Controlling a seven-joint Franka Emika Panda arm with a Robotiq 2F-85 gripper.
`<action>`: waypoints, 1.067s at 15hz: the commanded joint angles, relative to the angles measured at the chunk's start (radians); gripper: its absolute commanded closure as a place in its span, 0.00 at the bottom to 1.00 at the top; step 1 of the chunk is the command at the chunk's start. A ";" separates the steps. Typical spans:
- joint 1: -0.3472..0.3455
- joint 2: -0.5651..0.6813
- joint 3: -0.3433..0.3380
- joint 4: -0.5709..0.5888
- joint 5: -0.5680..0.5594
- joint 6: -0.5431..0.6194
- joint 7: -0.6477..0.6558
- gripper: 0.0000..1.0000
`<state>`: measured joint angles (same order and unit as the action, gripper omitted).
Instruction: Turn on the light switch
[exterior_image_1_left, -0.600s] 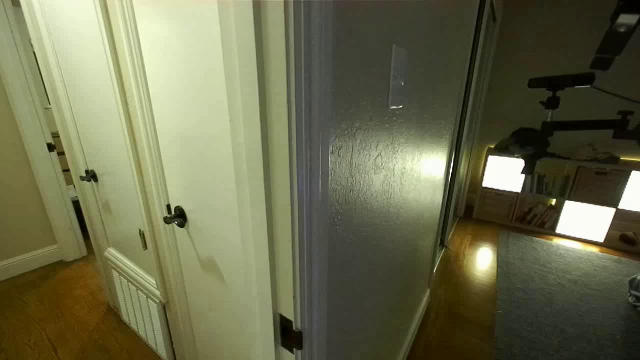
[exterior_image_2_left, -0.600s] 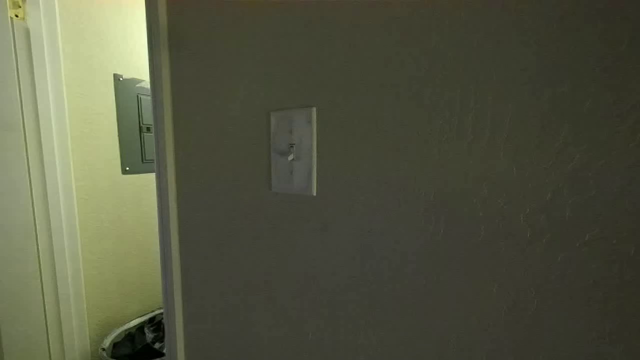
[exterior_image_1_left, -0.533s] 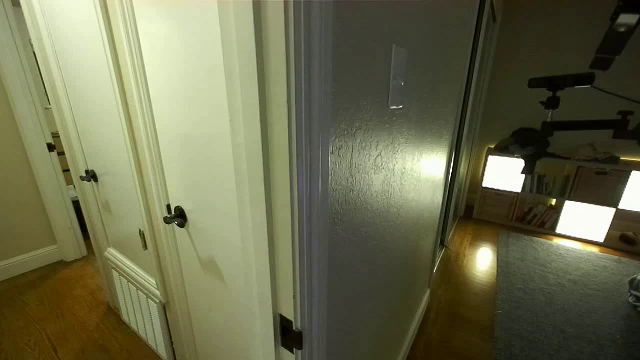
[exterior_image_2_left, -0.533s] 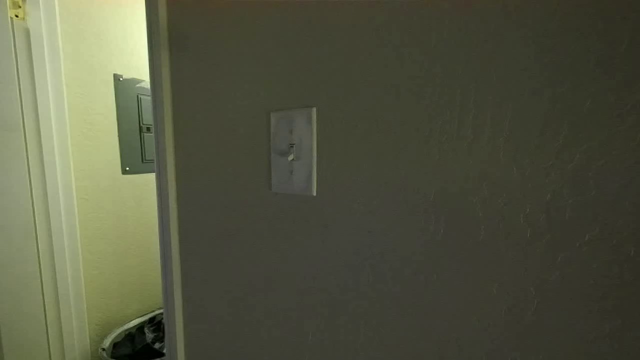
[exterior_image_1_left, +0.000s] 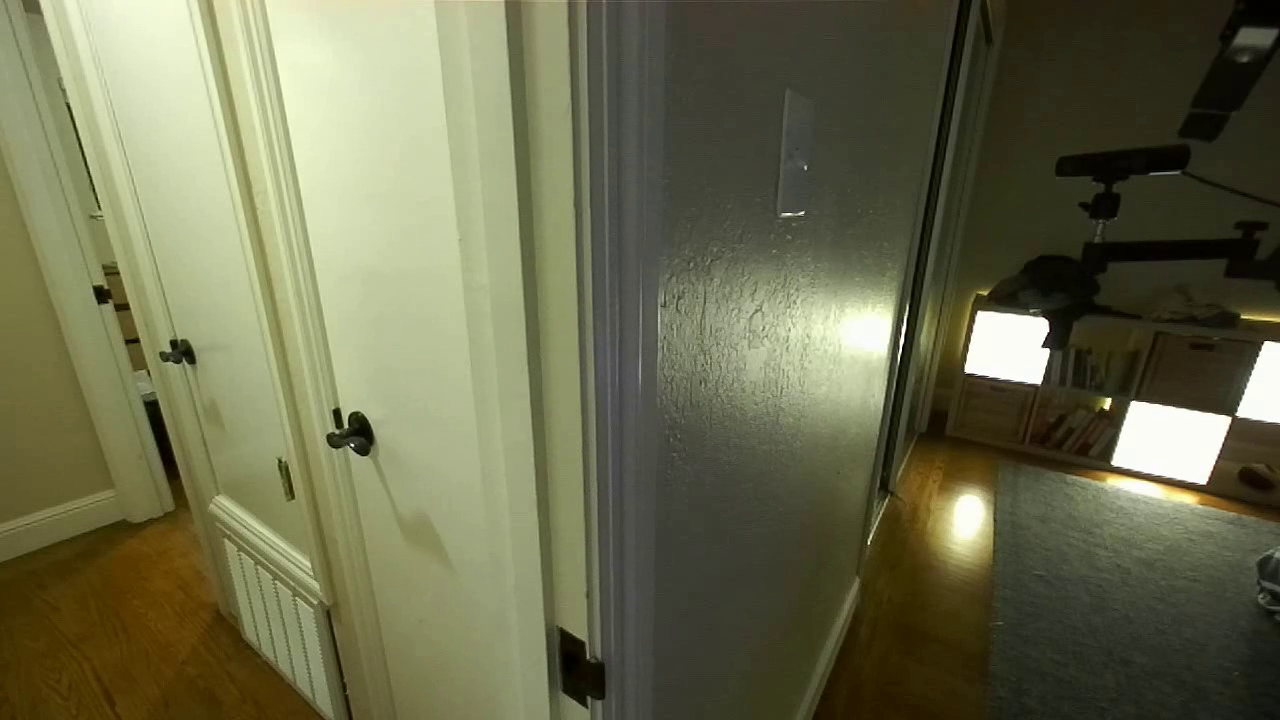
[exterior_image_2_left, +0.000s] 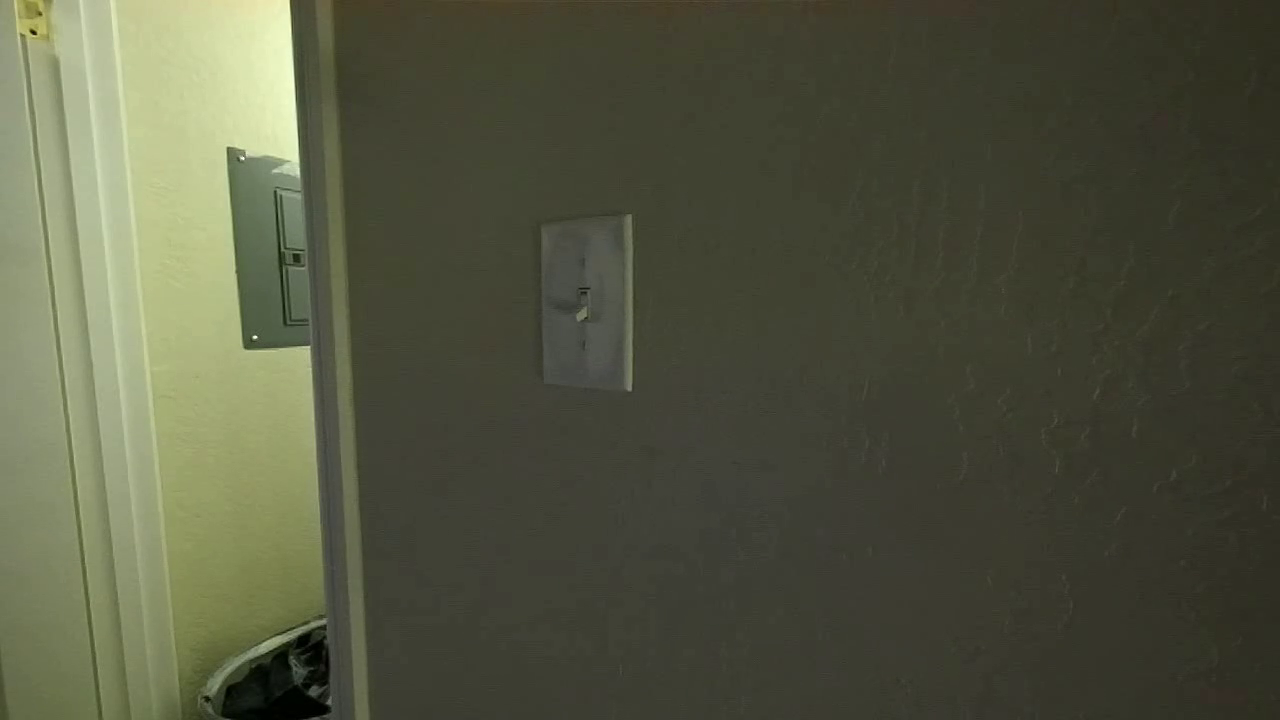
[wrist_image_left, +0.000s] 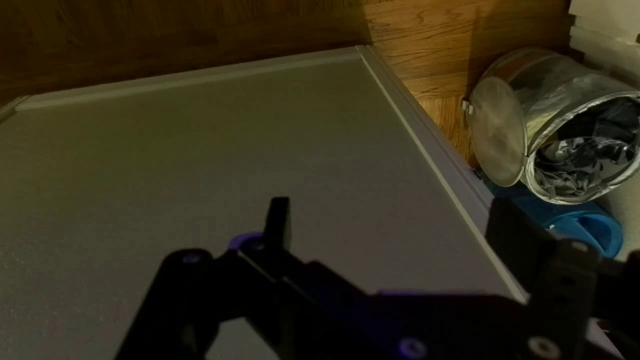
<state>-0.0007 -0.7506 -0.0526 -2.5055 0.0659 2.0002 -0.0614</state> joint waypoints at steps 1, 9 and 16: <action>-0.001 0.001 0.001 0.002 0.001 -0.002 -0.001 0.00; -0.012 0.138 0.010 0.042 -0.005 0.090 0.027 0.00; -0.054 0.365 0.052 0.138 -0.056 0.318 0.154 0.00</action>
<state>-0.0217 -0.4735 -0.0329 -2.4242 0.0484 2.2445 0.0057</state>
